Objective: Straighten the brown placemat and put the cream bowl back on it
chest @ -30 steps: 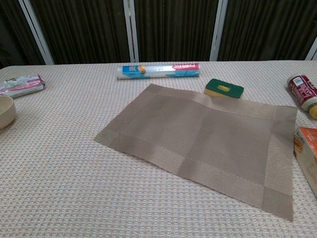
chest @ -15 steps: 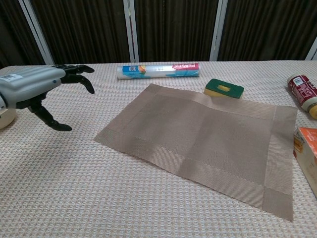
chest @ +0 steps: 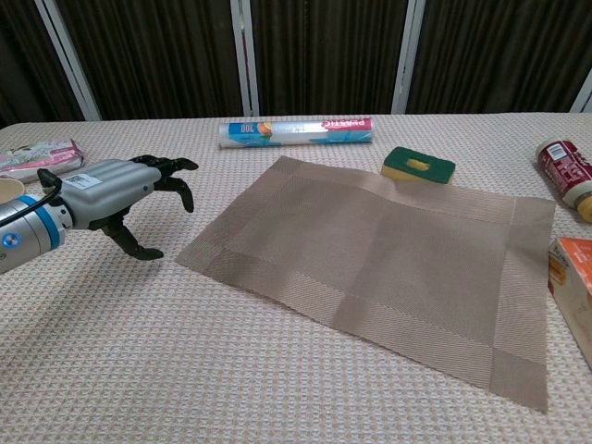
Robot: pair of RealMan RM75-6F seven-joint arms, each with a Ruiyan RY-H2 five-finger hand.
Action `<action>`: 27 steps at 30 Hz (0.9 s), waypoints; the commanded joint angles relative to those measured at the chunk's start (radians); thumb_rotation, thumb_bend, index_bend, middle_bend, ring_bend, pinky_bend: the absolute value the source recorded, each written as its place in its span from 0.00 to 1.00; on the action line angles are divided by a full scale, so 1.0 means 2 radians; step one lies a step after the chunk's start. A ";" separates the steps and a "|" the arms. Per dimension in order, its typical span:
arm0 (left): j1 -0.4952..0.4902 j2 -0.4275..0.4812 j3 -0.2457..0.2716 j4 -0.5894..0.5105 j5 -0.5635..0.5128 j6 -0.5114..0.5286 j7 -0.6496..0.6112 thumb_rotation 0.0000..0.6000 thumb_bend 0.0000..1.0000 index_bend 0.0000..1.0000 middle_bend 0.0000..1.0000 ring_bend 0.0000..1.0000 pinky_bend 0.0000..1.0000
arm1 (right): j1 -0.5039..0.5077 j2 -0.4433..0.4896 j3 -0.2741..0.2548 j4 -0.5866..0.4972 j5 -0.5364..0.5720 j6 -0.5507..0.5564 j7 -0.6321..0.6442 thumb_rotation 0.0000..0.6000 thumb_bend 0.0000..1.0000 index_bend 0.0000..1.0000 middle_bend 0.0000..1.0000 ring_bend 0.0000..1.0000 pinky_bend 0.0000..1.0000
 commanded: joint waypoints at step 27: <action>-0.027 -0.068 0.014 0.082 0.012 -0.003 -0.040 1.00 0.41 0.37 0.00 0.00 0.00 | -0.015 0.009 0.013 -0.003 -0.018 -0.004 0.010 1.00 0.00 0.00 0.00 0.00 0.00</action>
